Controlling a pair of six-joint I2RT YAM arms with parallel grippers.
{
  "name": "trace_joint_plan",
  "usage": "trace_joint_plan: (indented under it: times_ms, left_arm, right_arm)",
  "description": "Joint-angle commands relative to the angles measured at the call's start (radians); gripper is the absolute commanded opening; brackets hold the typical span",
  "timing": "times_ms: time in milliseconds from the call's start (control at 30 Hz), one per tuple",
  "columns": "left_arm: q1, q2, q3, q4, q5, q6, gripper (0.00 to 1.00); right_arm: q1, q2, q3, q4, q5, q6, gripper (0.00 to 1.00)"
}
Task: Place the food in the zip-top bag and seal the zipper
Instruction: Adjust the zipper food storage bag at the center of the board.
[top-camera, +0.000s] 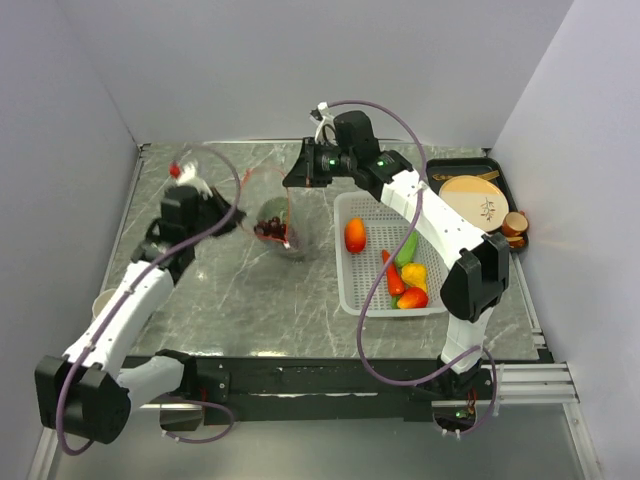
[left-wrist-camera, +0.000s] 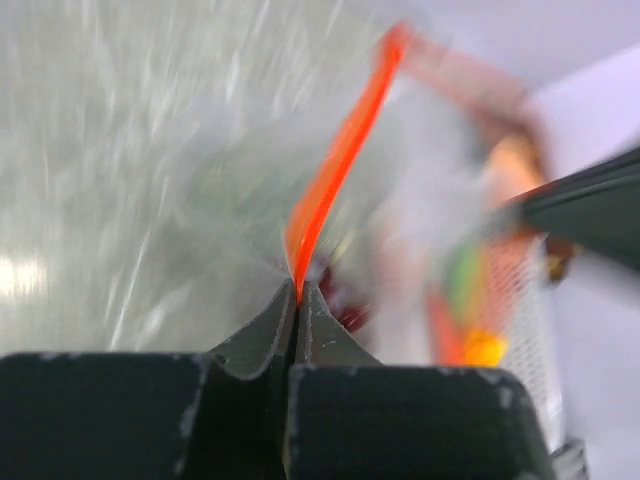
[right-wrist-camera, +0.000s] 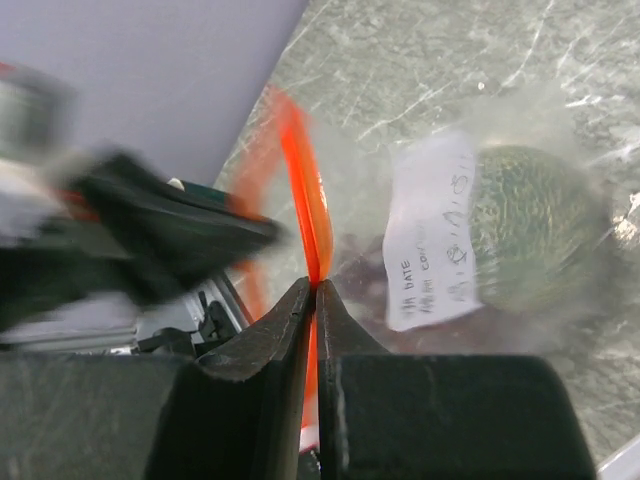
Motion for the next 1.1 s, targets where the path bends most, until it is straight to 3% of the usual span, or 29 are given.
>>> trace_joint_plan:
  times_ms: [0,100,133,200,233,333,433,533,633,833,933,1067]
  left_arm:
    - [0.028,-0.001,0.318,-0.055,-0.066,0.057,0.01]
    - [0.058,0.06,0.388,-0.073,0.061,0.013,0.01]
    - [0.058,0.068,0.379,-0.056,0.085,0.004,0.01]
    - [0.058,0.124,0.354,-0.071,0.096,-0.013,0.01]
    - [0.058,0.148,0.368,-0.11,0.108,-0.018,0.01]
    - [0.043,0.152,0.387,-0.167,0.074,-0.012,0.01]
    - [0.051,0.187,0.357,-0.248,-0.016,0.02,0.01]
    - [0.046,0.208,0.405,-0.257,0.058,0.043,0.01]
    - [0.046,0.162,0.377,-0.202,0.057,0.033,0.01]
    - [0.046,0.229,0.428,-0.285,0.12,0.062,0.01]
    - [0.037,0.235,0.397,-0.233,0.184,0.031,0.01]
    - [0.028,0.273,0.365,-0.19,0.215,0.01,0.01]
  right_arm:
    - [-0.007,-0.01,-0.044,0.065,0.005,-0.002,0.13]
    - [0.004,0.096,0.083,-0.116,-0.014,-0.048,0.1]
    - [0.013,0.09,0.055,-0.111,0.032,-0.051,0.1]
    - [0.016,0.006,-0.124,0.067,0.031,-0.027,0.14]
    - [0.01,-0.009,-0.151,0.123,0.006,0.016,0.14]
    - [0.016,-0.022,-0.102,0.077,0.021,-0.015,0.12]
    - [0.01,-0.085,-0.26,0.267,0.009,0.05,0.16]
    - [0.007,0.007,-0.109,0.098,-0.035,0.005,0.15]
    - [0.007,-0.025,-0.16,0.155,0.003,0.027,0.16]
    - [-0.01,-0.118,-0.258,0.151,0.095,0.009,0.22]
    - [-0.028,-0.157,-0.312,0.127,0.156,0.004,0.24]
    - [-0.089,-0.241,-0.464,0.14,0.238,0.035,0.39]
